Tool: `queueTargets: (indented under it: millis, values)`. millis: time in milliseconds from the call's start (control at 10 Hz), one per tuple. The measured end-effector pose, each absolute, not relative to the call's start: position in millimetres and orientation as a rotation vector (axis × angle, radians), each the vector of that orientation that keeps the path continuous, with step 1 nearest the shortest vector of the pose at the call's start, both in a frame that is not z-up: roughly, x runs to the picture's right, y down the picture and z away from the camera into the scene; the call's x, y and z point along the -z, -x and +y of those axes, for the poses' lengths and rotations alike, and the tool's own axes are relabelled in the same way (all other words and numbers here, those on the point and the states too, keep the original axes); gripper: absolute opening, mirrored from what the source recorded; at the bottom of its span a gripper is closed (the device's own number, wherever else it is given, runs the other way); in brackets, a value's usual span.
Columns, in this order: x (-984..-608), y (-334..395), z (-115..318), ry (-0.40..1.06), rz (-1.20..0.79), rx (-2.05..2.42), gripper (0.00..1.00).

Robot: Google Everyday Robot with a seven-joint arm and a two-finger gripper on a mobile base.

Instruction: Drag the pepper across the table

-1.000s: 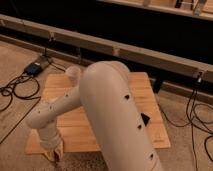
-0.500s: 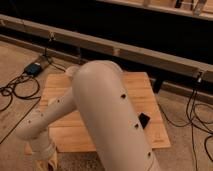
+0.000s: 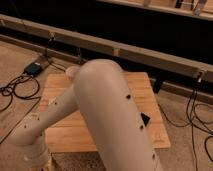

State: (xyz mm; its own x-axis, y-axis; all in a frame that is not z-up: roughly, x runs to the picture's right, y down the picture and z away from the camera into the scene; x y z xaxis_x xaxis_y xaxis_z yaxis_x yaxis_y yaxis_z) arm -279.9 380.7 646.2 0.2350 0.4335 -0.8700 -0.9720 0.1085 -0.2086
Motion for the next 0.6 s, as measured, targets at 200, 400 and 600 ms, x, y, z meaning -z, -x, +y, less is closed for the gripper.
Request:
queueTargets:
  millis: [200, 400, 600]
  values:
    - [-645.6, 282.2, 378.2, 0.936, 0.721, -1.199, 0.04]
    - [-645.1, 282.7, 378.9, 0.936, 0.721, -1.196, 0.04]
    - [-645.6, 282.2, 378.9, 0.936, 0.722, -1.197, 0.04]
